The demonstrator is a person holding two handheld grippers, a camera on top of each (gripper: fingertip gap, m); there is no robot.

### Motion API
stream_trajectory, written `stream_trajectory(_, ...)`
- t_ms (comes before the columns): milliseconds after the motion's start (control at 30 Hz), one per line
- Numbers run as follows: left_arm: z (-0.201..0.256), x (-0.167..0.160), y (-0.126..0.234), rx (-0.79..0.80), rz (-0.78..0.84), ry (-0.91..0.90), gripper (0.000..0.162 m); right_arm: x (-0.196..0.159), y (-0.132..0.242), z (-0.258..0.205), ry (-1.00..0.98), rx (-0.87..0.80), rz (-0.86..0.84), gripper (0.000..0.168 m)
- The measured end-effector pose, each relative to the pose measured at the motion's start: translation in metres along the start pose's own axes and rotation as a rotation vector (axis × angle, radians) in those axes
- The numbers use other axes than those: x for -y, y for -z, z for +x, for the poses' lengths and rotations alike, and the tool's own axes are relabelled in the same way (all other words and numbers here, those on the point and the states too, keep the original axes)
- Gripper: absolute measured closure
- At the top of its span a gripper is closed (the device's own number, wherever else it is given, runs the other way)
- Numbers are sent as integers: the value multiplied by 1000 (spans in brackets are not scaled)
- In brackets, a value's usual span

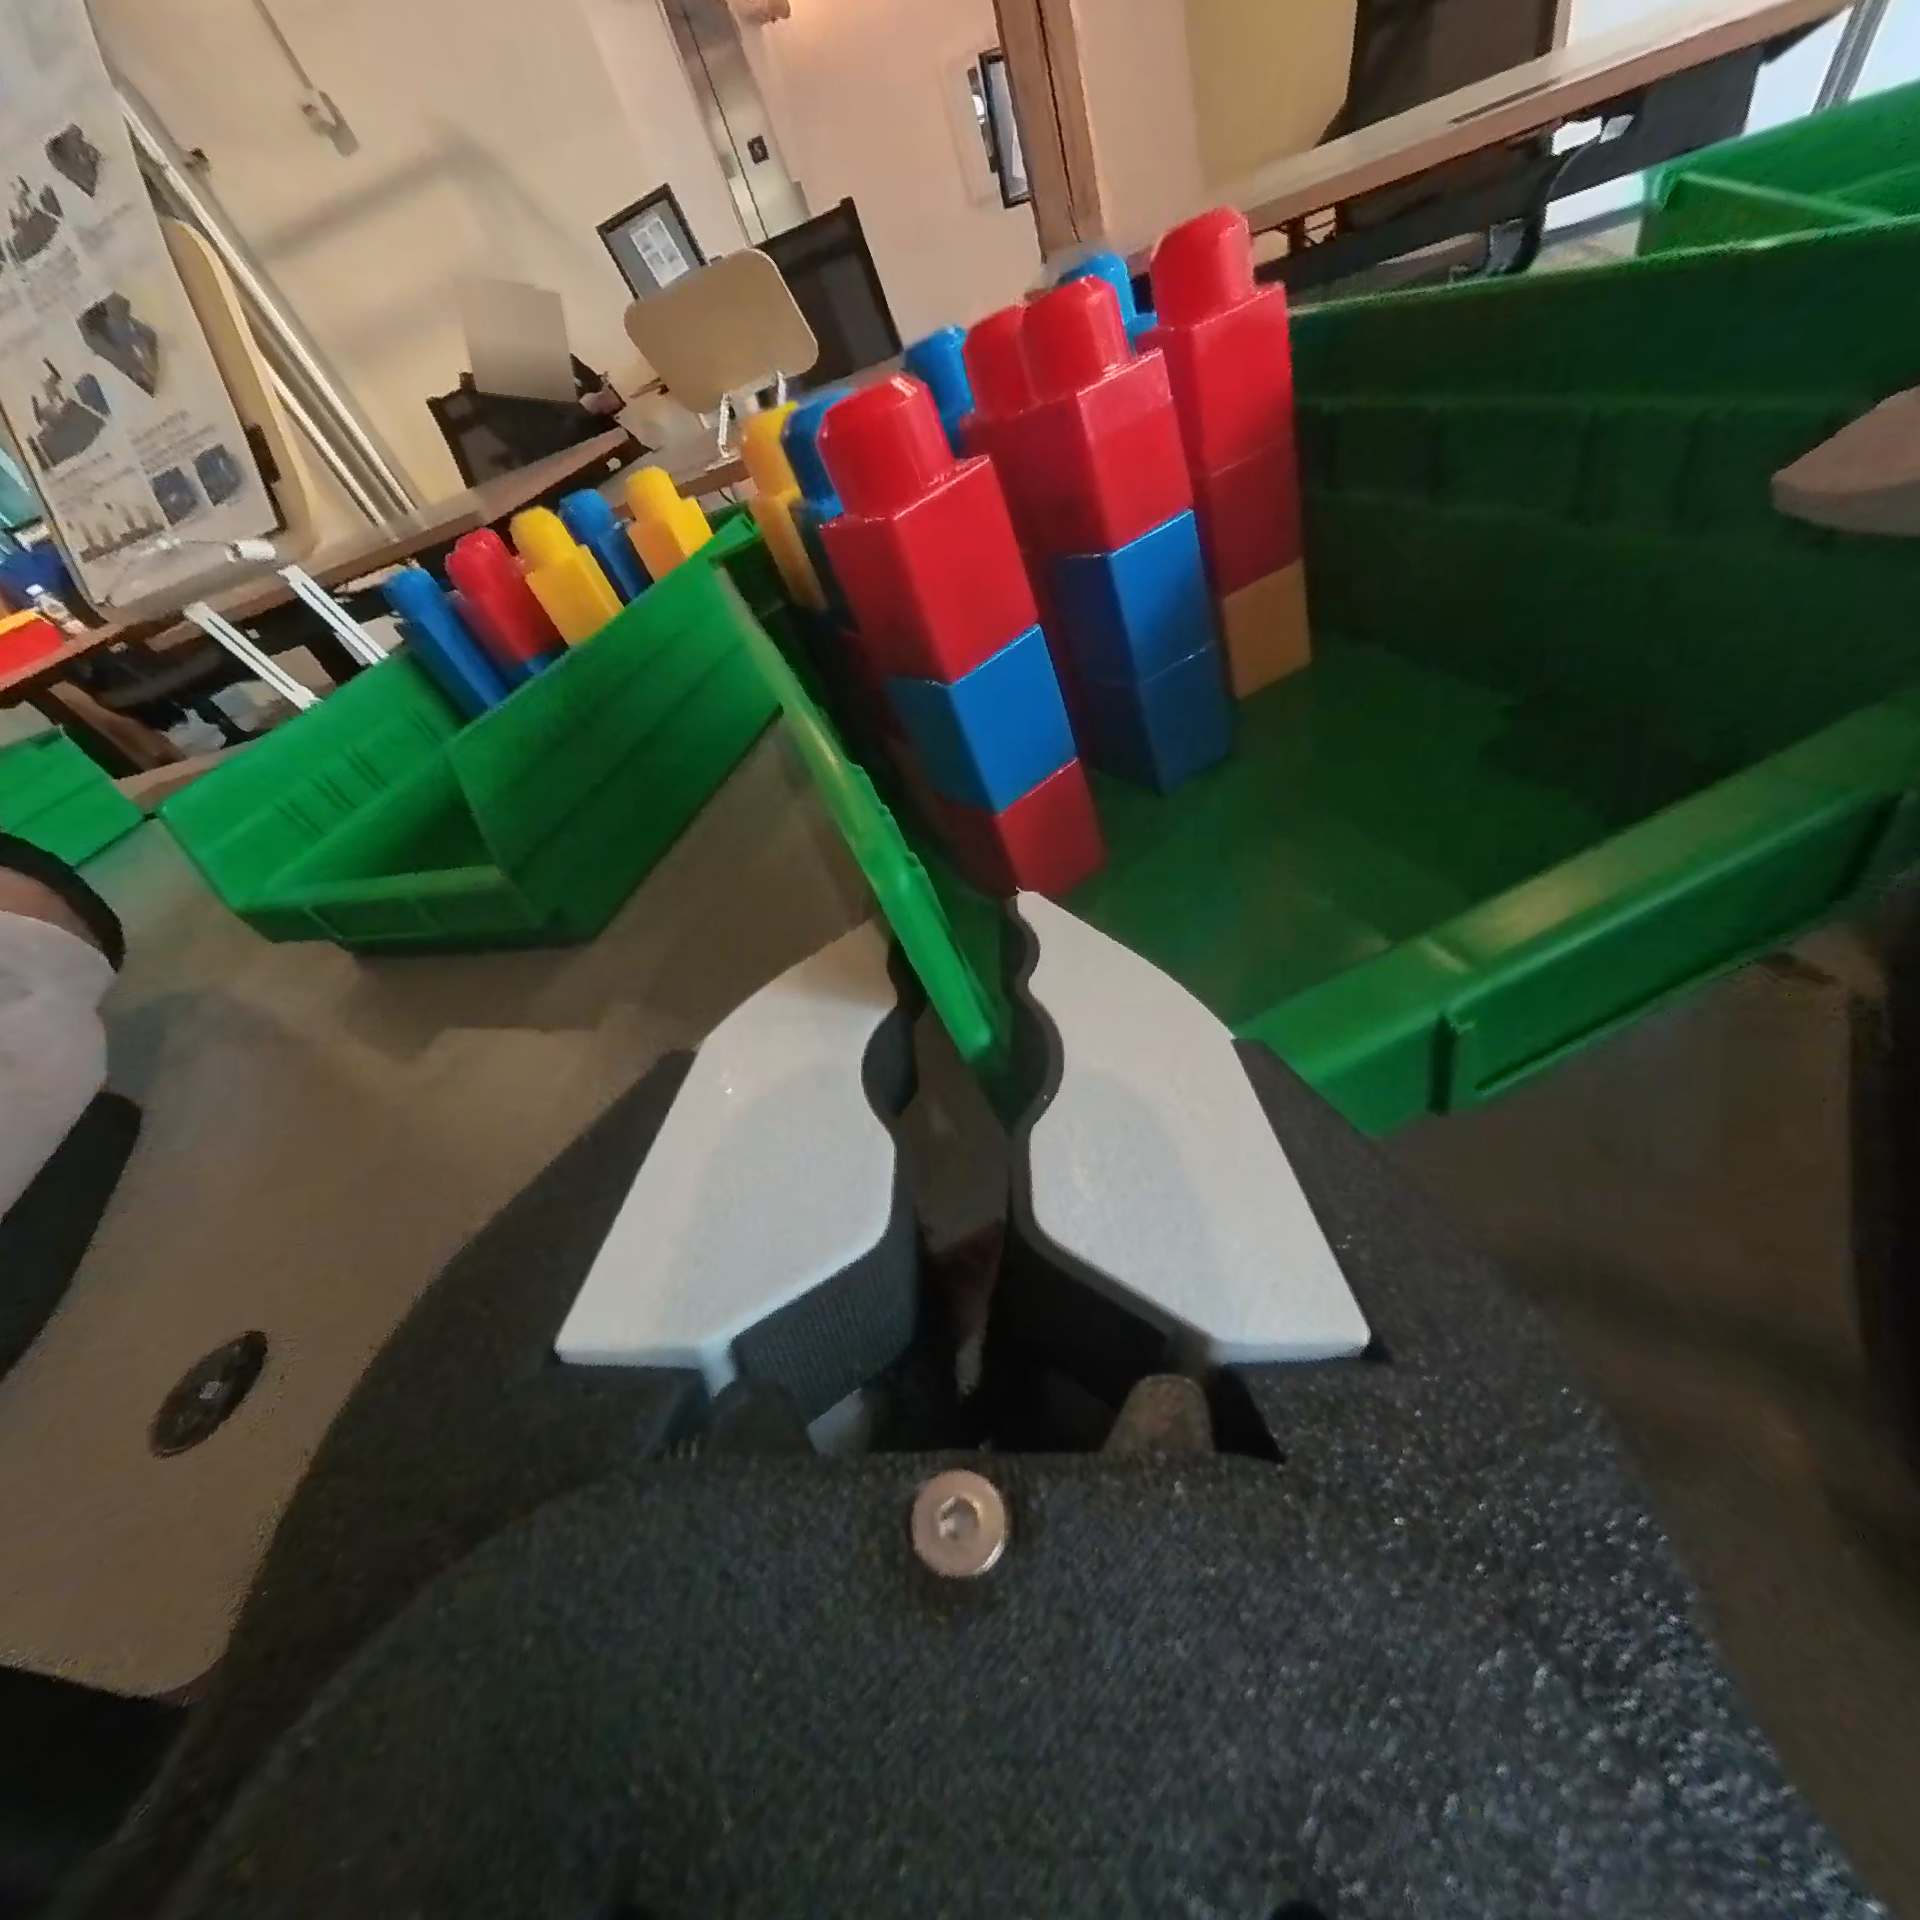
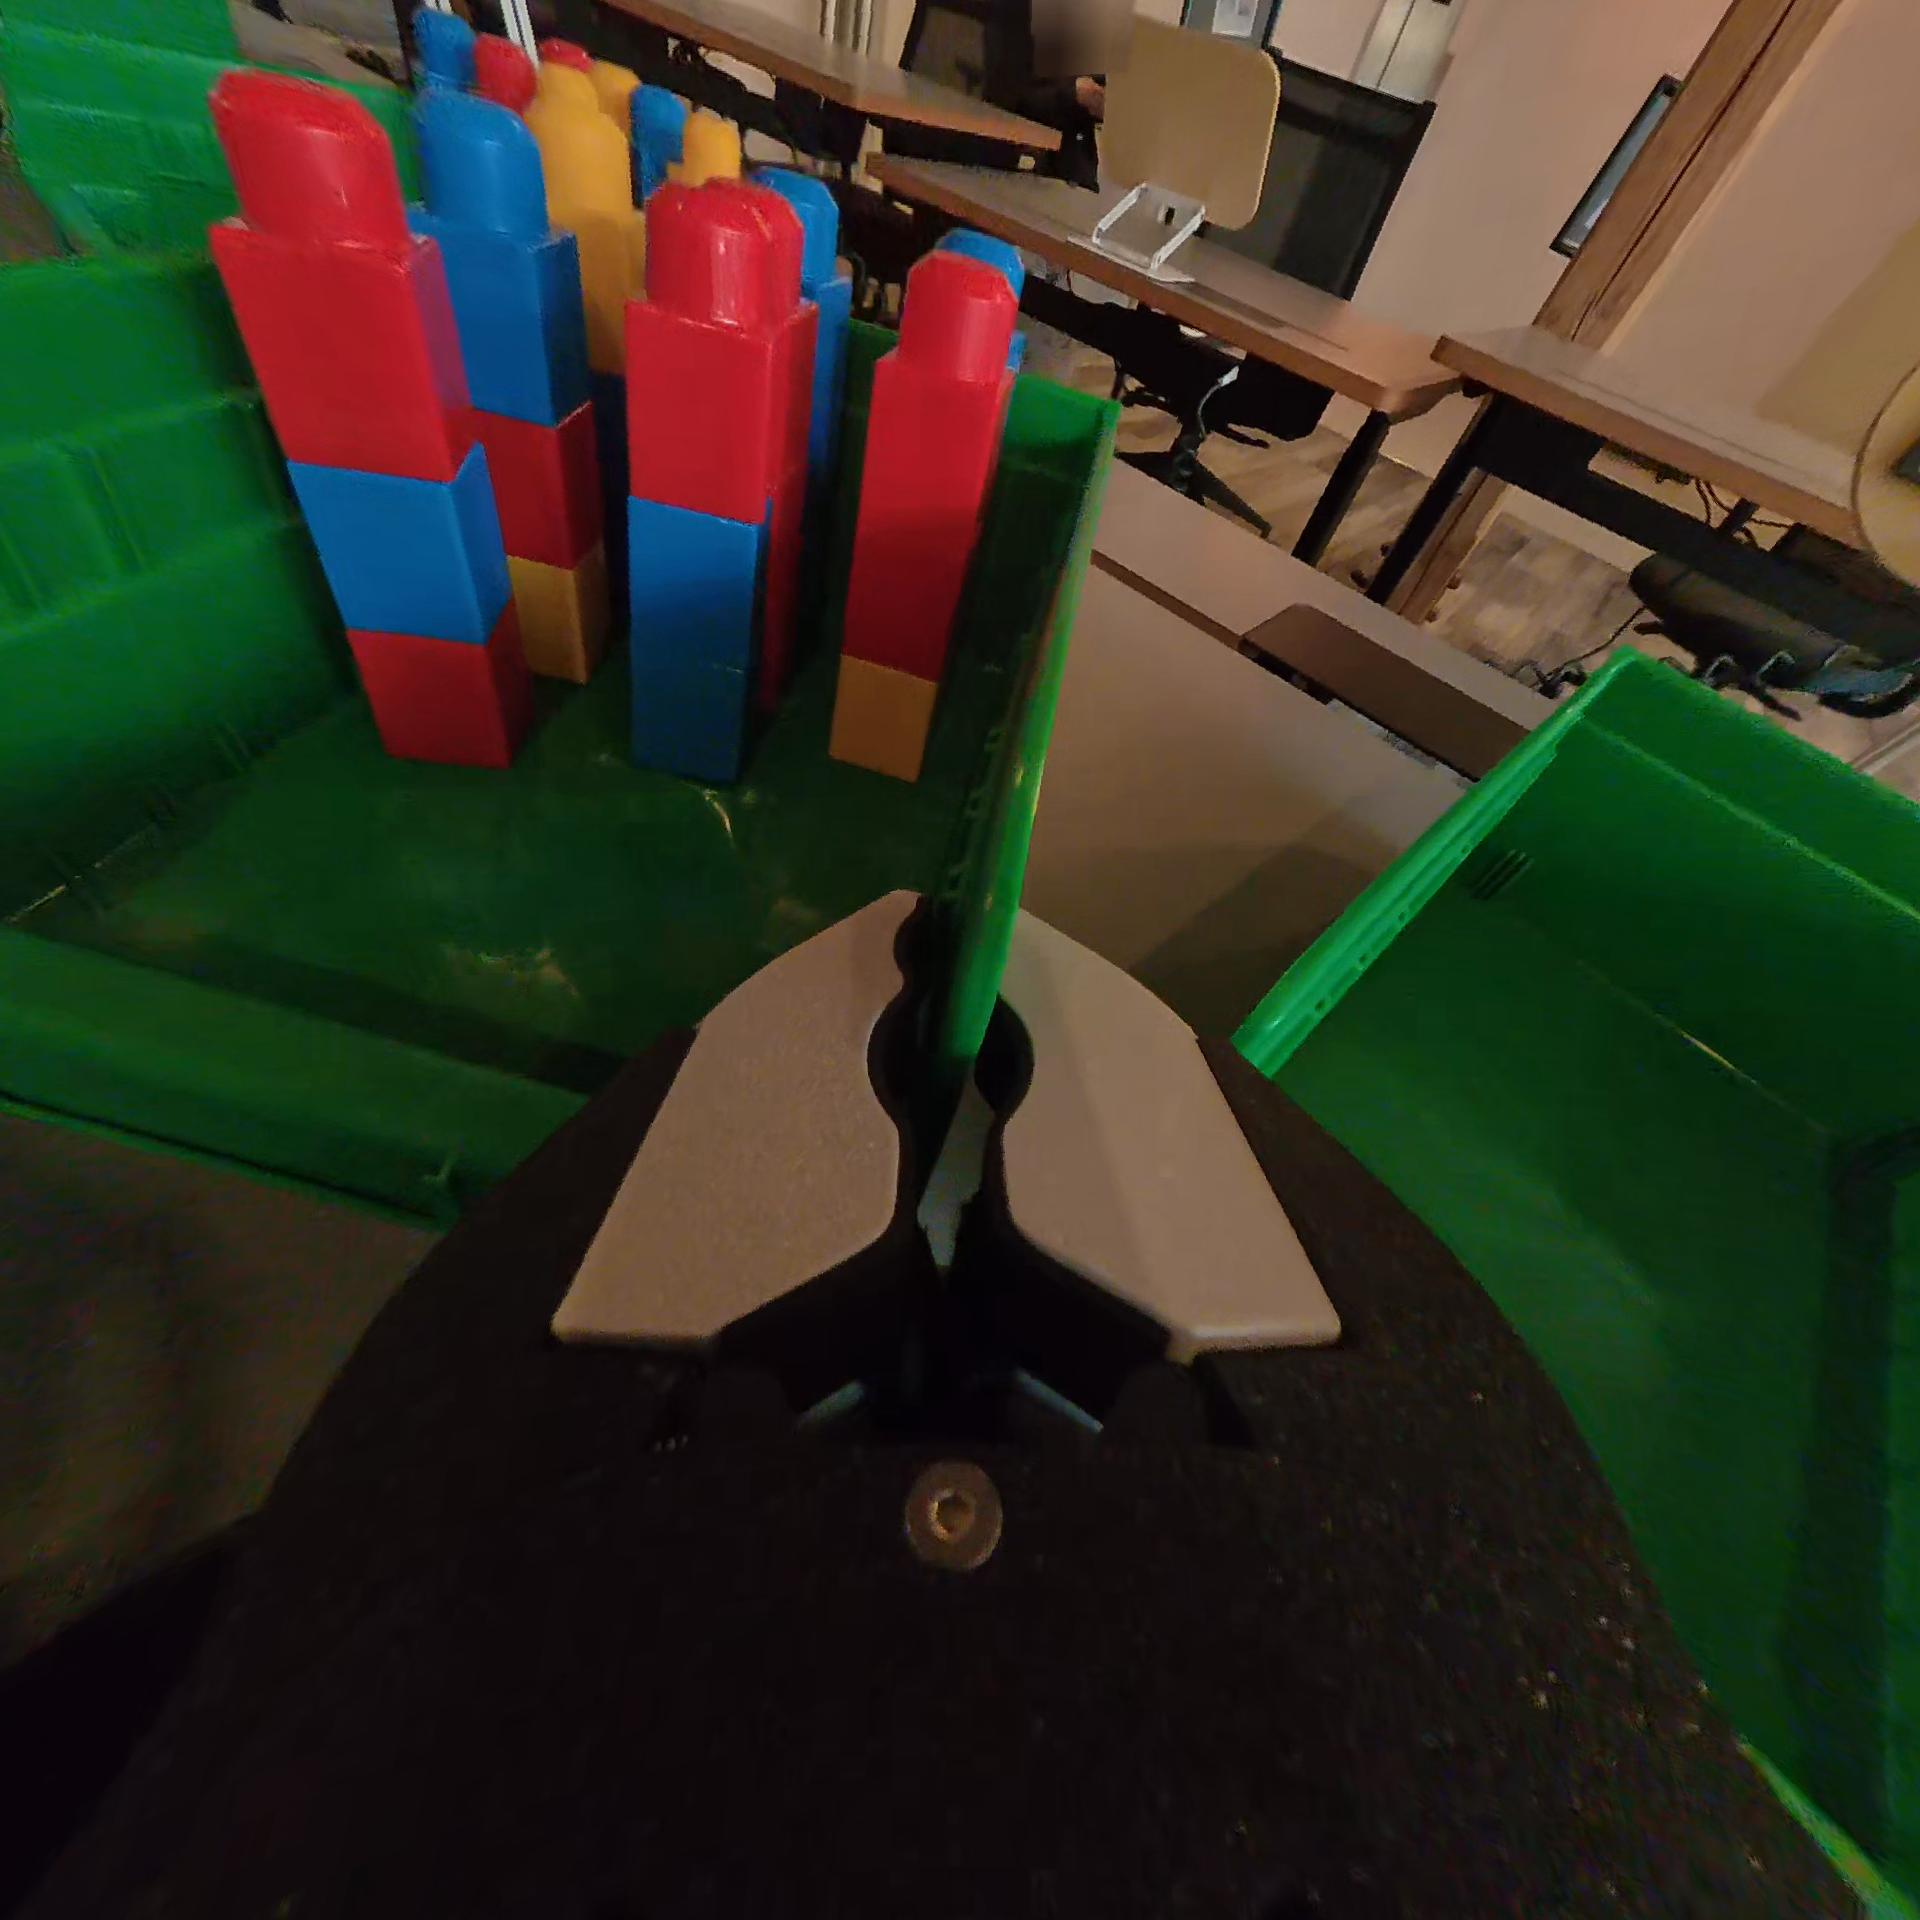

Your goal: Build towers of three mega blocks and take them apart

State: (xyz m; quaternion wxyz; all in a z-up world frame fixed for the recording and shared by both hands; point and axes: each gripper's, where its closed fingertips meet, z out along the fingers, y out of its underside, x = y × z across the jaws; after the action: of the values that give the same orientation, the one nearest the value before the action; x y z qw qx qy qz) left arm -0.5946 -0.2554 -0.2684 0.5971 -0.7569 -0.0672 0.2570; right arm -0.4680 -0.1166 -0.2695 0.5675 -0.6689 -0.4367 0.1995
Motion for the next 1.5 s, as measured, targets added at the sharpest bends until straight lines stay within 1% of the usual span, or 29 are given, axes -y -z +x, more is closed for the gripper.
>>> stream_trajectory(267, -2, -9, -5, -9, 2, 8, 151, -8, -3, -5, -10, -1, -17, 161)
stream_trajectory(367, -8, -12, -10, -8, 4, 9, 152, -15, -3, -12, 2, 22, -43, 157)
stream_trajectory(500, -19, -14, -19, -17, 1, 13, 154, -15, -2, -22, 54, 42, -56, 152)
stream_trajectory(667, -29, -19, -30, -14, -14, -30, 156, -19, -1, -33, 90, 60, -82, 146)
stream_trajectory(1033, -42, -24, -50, -39, -24, -70, 153, -19, -1, -50, 108, 119, -100, 133)
stream_trajectory(1267, -34, -25, -46, -26, -30, -140, 151, -21, -2, -39, 97, 117, -100, 135)
stream_trajectory(1500, -25, -25, -40, 7, -55, -165, 151, -24, -8, -26, 141, 114, -134, 141)
